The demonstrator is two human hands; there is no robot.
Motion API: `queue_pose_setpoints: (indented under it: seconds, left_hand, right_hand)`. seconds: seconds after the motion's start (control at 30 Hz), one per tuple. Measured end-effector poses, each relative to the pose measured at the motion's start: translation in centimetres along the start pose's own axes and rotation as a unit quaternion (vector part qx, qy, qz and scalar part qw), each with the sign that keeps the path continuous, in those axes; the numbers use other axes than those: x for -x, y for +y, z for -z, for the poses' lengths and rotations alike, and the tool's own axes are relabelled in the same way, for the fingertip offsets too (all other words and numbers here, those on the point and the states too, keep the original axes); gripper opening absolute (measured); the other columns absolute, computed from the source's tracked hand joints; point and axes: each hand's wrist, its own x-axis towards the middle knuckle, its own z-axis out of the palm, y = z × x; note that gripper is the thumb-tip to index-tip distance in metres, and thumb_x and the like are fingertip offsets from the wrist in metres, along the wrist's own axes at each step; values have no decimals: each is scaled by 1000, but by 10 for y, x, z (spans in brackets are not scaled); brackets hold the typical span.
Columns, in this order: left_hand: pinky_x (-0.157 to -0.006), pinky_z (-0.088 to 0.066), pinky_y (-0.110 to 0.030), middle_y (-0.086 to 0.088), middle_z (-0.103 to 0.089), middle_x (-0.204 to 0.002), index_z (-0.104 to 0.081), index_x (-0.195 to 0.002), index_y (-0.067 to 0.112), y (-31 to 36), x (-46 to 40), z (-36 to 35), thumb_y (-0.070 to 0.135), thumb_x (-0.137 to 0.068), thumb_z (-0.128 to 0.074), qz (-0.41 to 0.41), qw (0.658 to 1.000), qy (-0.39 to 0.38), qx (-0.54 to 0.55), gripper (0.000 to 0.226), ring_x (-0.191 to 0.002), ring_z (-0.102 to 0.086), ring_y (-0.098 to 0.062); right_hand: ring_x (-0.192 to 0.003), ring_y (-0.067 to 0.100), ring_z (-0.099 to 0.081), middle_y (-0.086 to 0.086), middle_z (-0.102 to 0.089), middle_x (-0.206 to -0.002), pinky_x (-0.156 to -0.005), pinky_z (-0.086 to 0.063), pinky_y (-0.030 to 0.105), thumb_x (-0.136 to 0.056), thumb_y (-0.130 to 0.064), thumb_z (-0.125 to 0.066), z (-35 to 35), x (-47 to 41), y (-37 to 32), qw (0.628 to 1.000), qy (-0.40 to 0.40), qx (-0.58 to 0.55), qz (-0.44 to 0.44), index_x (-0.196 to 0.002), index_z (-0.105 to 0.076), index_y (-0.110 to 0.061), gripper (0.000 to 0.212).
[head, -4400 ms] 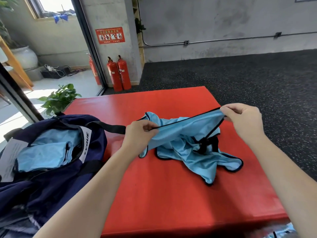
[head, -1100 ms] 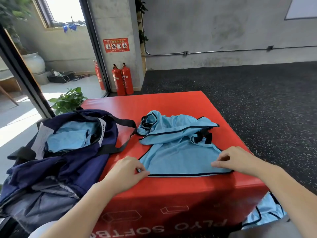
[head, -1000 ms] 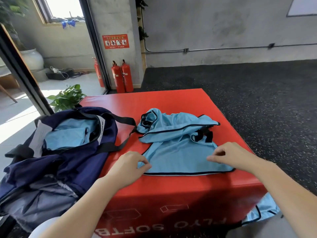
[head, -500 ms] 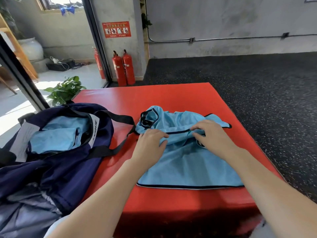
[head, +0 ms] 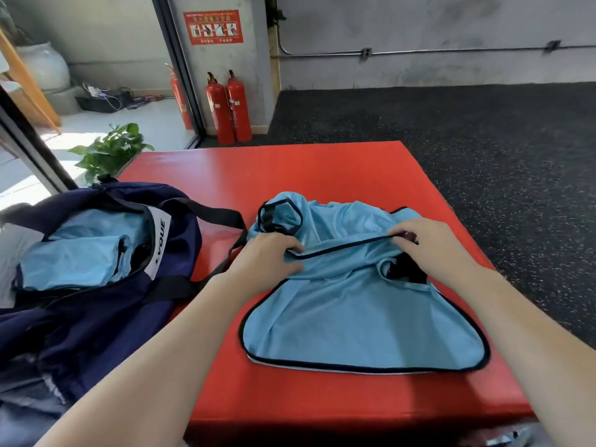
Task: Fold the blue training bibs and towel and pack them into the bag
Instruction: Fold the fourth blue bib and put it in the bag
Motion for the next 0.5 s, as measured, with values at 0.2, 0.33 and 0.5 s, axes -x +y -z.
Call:
queue_pose_setpoints:
  seconds: [0.2, 0.33, 0.5]
  left_hand:
    - [-85, -54, -34, 15, -72, -99, -77, -103, 30, -8, 10, 9, 14, -88, -60, 33, 998, 44, 16, 28, -92, -64, -11]
    - [-81, -55, -34, 19, -71, -91, -76, -100, 31, -9, 25, 13, 22, -89, -65, 22, 998, 59, 19, 18, -87, -63, -6]
    - [-76, -49, -27, 20, -67, -84, -78, -98, 30, 1, 51, 20, 25, -89, -70, -4, 998, 55, 16, 13, -82, -59, -4]
  right_hand:
    - [-84, 7, -59, -8, -69, -97, -84, -45, 29, -94, -13, -66, 23, 16, 7, 1000, 19, -14, -20, -100, -75, -25, 16]
    - [-94, 13, -63, -8, -72, -101, -90, -47, 30, -95, -13, -65, 33, 35, 7, 999, 23, -17, -14, -102, -74, -23, 16]
    - [-85, 7, -64, -16, -70, -90, -82, -50, 28, -93, -13, -69, 44, 62, 3, 1000, 18, -25, 0, -98, -73, -28, 16]
